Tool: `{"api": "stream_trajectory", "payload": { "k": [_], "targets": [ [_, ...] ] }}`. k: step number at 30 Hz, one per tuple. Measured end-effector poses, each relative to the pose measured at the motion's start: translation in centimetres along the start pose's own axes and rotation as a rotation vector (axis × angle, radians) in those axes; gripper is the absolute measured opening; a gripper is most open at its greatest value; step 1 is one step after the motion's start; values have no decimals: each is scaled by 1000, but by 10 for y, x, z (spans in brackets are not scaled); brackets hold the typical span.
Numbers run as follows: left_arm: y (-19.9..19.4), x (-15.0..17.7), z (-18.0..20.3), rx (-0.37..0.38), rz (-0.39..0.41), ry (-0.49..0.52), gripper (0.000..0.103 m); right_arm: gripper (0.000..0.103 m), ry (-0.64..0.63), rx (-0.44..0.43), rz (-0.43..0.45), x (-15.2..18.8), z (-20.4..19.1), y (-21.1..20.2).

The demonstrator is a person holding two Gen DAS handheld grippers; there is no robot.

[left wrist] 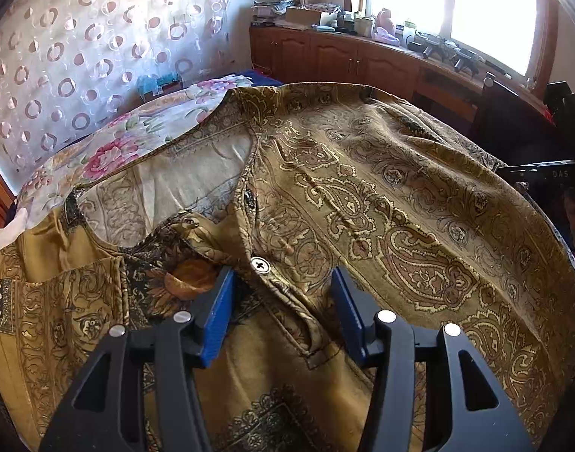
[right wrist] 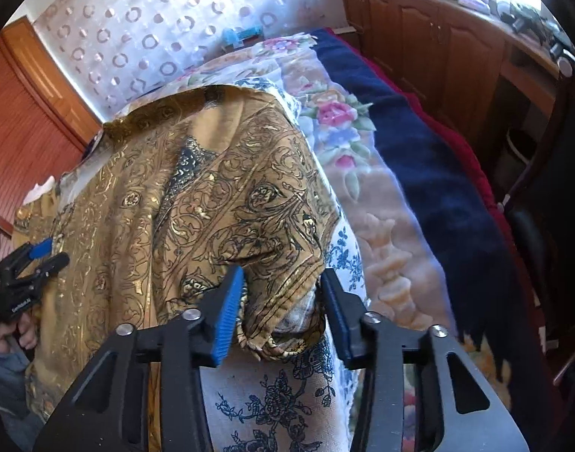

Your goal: Fold small clothes

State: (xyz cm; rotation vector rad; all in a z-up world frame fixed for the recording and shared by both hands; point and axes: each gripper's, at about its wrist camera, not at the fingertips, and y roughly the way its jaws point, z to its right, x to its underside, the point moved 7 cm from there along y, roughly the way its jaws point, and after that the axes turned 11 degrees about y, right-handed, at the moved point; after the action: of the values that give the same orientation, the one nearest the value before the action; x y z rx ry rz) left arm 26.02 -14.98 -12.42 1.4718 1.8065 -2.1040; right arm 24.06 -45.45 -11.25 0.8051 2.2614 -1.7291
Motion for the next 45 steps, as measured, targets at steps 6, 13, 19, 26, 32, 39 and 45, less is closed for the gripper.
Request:
{"api": "stream_trajectory", "payload": {
  "k": [6, 13, 19, 26, 32, 39, 45],
  "targets": [
    [-1, 1, -1, 4, -1, 4, 54, 8, -63, 84, 40, -8, -1, -8],
    [-1, 1, -2, 19, -11, 1, 54, 4, -159, 72, 178, -37, -37, -36],
    [-35, -2, -21, 26, 46, -53, 54, 4, -277, -53, 231, -54, -105, -46],
    [-80, 11, -55, -50, 98, -127, 54, 4, -417, -218, 163, -30, -194, -26],
    [-93, 26, -71, -94, 102, -181, 54, 18, -462, -244, 54, 7, -223, 7],
    [-95, 32, -77, -106, 104, -199, 54, 47, -393, -226, 73, 0, -192, -6],
    [-92, 31, -75, -98, 104, -202, 54, 48, -301, -118, 109, -26, -143, -6]
  ]
}}
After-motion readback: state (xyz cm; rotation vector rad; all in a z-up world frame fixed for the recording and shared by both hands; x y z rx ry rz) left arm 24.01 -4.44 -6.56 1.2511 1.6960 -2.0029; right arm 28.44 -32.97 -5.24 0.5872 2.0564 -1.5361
